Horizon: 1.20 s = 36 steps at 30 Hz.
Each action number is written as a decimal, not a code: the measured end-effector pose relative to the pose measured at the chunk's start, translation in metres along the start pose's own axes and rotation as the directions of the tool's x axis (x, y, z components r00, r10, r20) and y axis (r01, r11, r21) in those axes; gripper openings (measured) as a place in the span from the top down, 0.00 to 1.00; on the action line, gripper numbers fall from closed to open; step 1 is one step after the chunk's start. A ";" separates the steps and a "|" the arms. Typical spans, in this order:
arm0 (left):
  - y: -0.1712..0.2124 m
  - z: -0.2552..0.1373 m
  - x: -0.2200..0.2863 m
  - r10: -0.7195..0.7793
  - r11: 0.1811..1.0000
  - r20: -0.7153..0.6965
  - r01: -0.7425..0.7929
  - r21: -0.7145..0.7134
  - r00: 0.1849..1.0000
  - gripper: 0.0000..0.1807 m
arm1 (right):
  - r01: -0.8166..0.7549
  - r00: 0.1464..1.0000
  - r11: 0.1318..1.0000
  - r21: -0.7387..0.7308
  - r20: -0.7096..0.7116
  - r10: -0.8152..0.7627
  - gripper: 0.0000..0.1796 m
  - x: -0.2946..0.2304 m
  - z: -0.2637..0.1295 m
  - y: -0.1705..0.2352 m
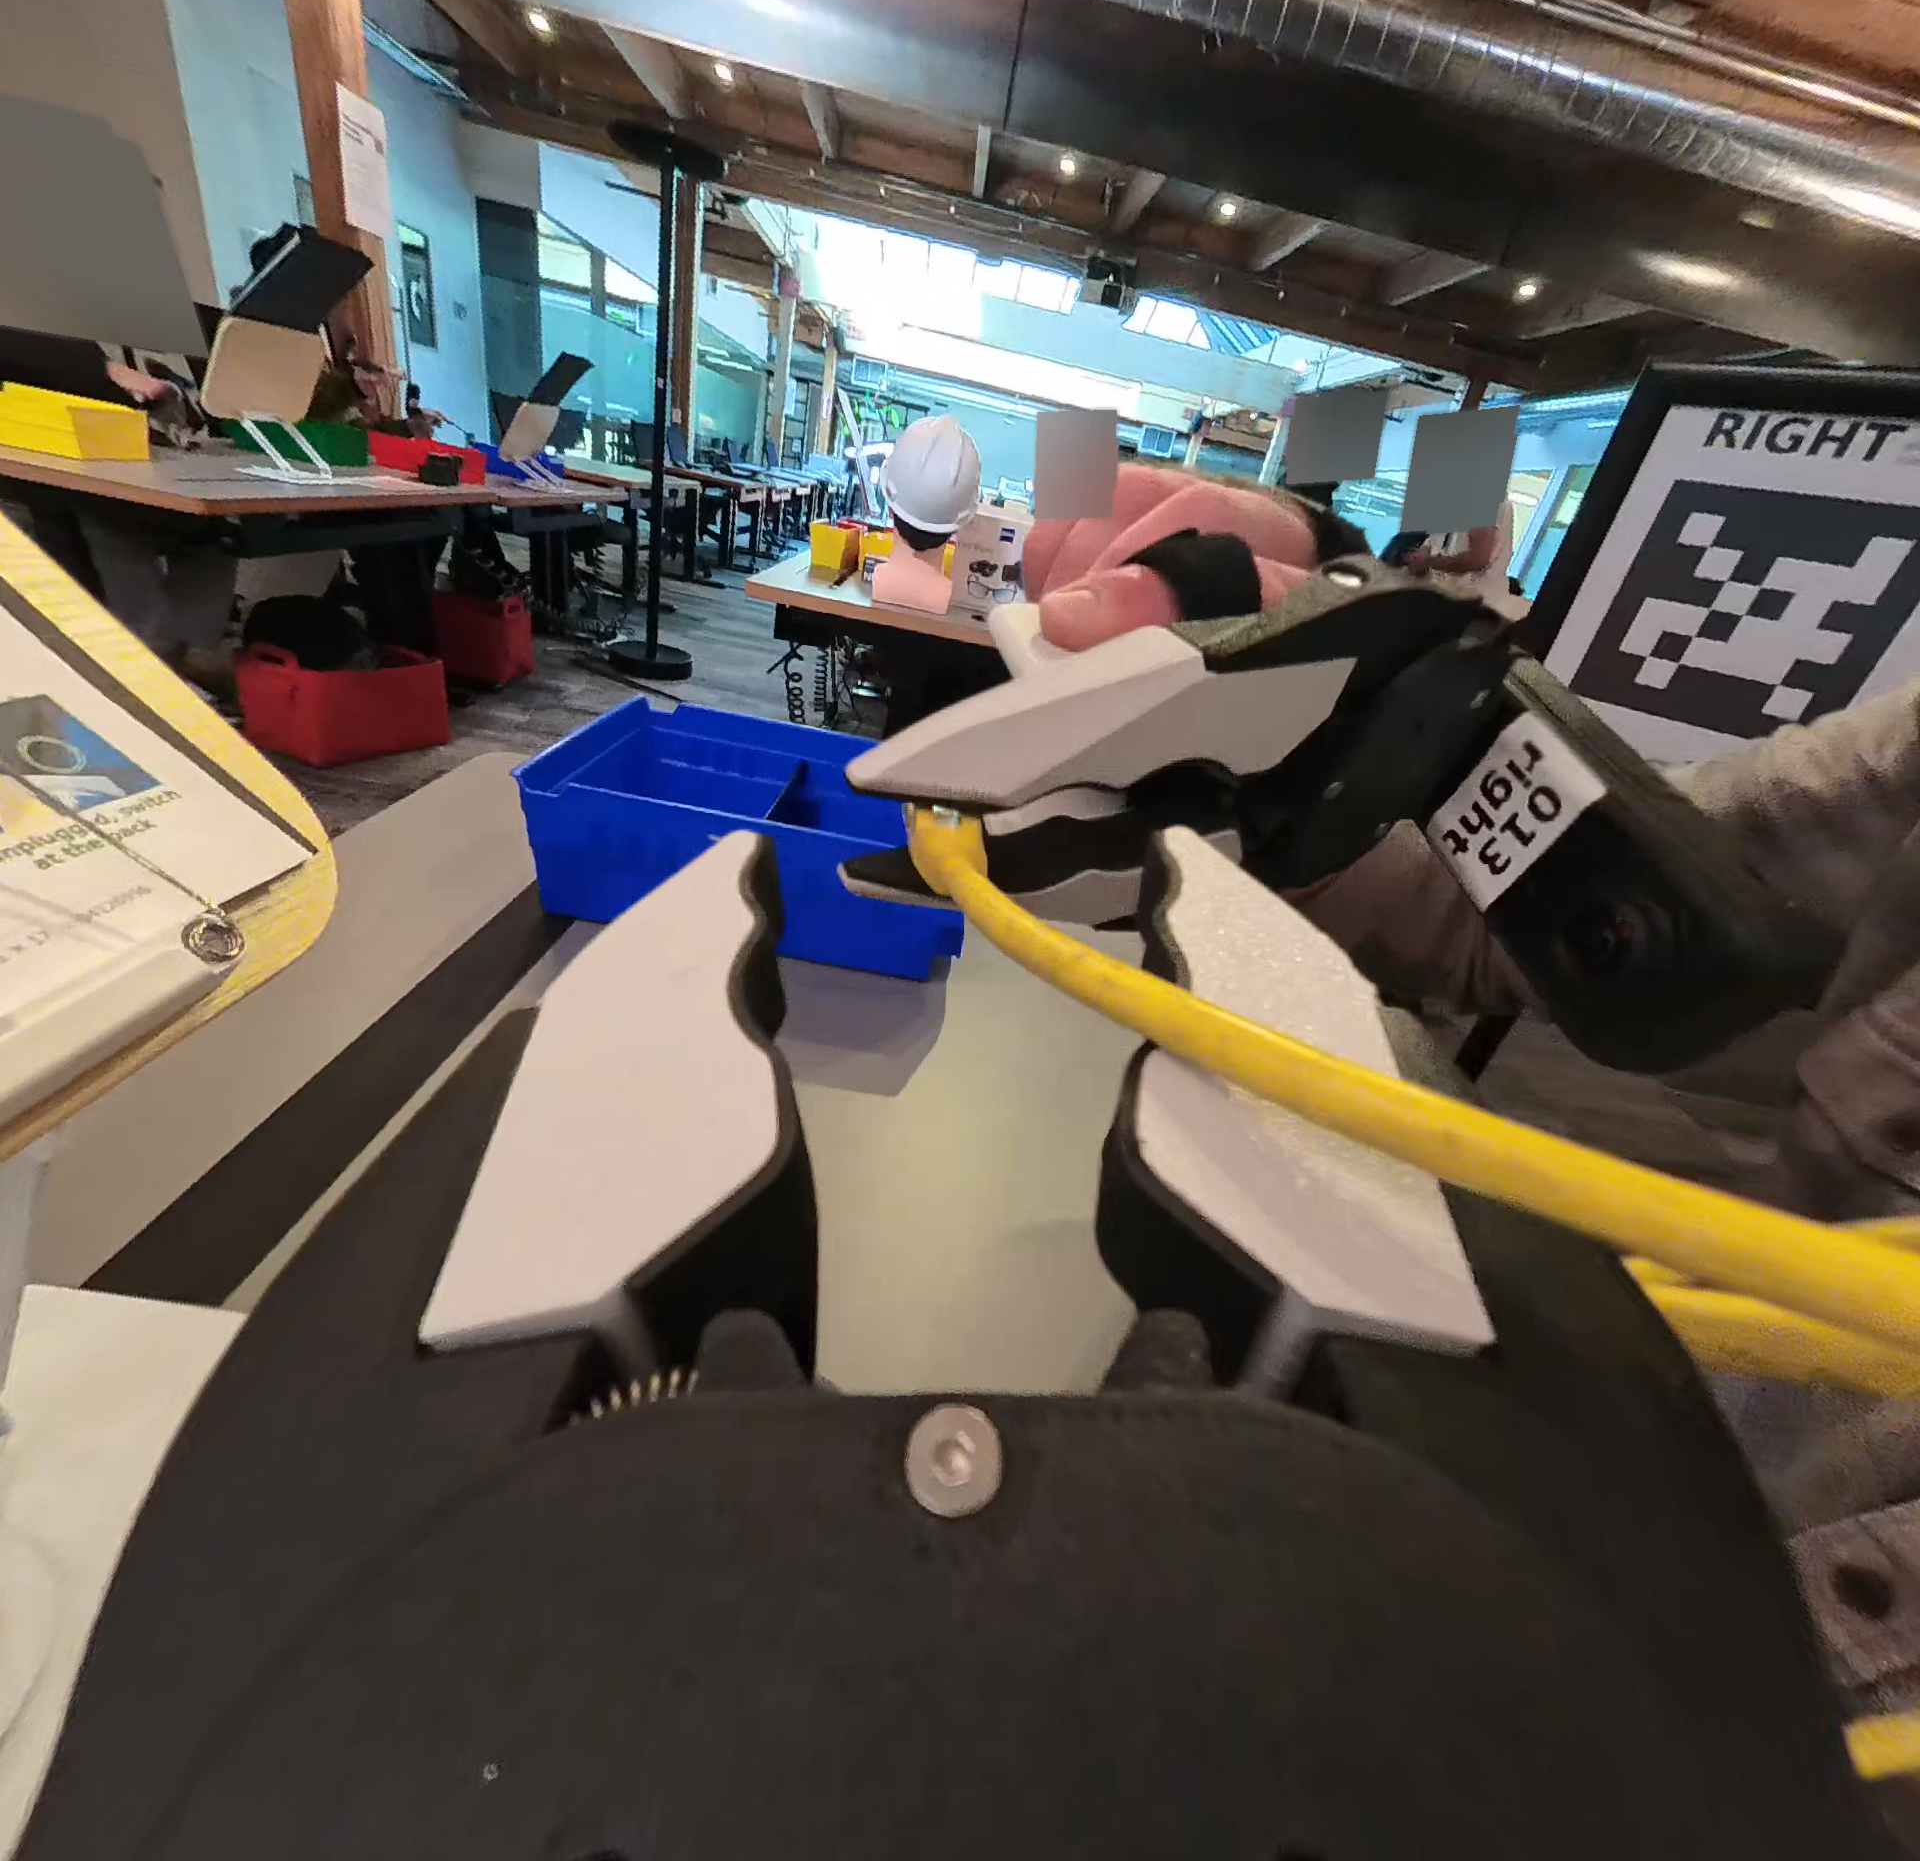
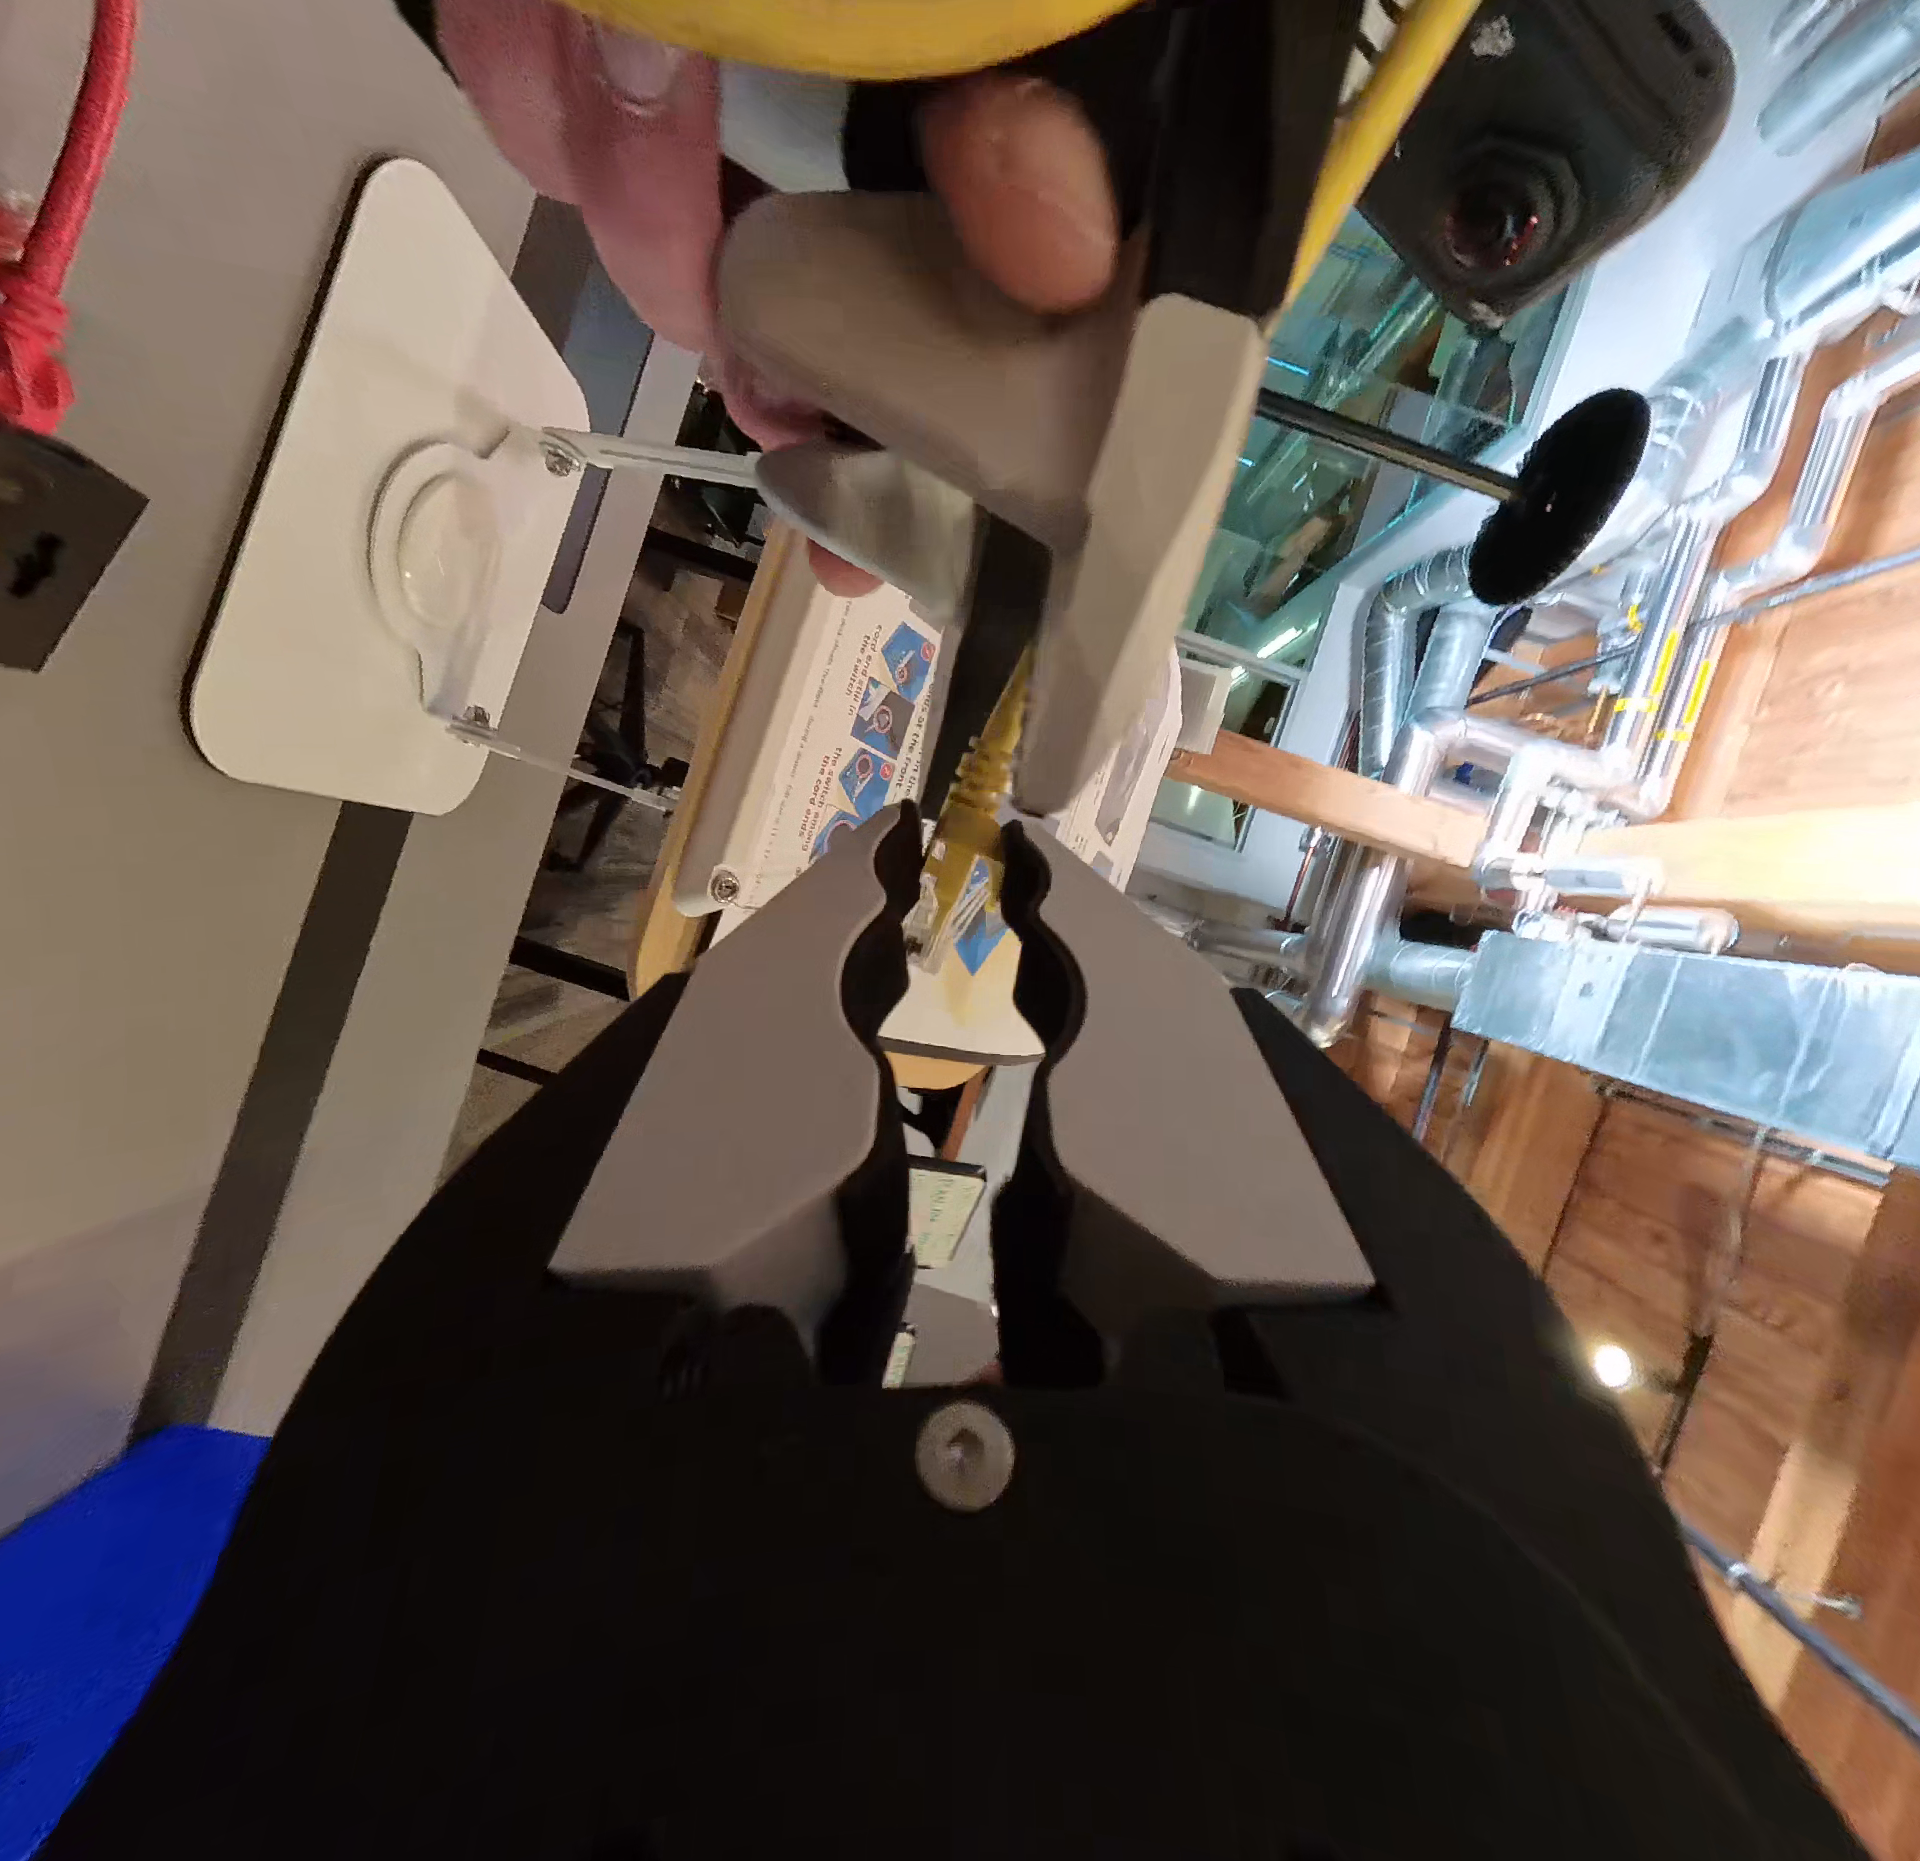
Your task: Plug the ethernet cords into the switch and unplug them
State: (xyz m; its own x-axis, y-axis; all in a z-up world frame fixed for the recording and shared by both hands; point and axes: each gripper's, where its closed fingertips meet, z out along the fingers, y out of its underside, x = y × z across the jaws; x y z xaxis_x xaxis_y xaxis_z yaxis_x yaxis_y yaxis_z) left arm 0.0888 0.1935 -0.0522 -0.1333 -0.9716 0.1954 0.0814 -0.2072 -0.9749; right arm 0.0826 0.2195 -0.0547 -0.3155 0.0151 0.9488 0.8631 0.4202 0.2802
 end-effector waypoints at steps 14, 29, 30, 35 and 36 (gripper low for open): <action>0.011 0.005 -0.008 0.015 1.000 0.055 -0.015 -0.005 0.998 0.94 | 0.171 0.983 0.985 -0.010 0.063 -0.170 0.93 -0.012 0.000 0.004; -0.023 -0.054 -0.056 -0.008 0.986 0.236 -0.032 0.166 0.972 0.94 | -0.519 0.827 0.852 -0.071 0.209 0.521 0.60 -0.048 0.010 0.025; -0.027 -0.060 -0.059 -0.014 0.983 0.246 -0.032 0.182 0.969 0.94 | -0.519 0.817 0.851 -0.082 0.247 0.522 0.56 -0.064 0.013 0.017; -0.042 -0.086 -0.066 -0.021 0.972 0.281 -0.046 0.230 0.960 0.94 | -0.640 0.601 0.752 -0.159 0.507 0.618 0.35 -0.151 0.024 -0.025; -0.044 -0.089 -0.066 -0.024 0.969 0.278 -0.046 0.241 0.960 0.94 | -0.675 0.519 0.714 -0.187 0.567 0.639 0.34 -0.167 0.025 -0.032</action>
State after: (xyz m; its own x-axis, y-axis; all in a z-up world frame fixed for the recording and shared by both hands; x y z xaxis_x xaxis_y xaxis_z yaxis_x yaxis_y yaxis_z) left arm 0.0062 0.2772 -0.0313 0.1443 -0.9599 0.2402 0.3234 -0.1837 -0.9283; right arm 0.0980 0.2261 -0.2254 0.1642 0.7911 0.5892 0.9028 0.1202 -0.4129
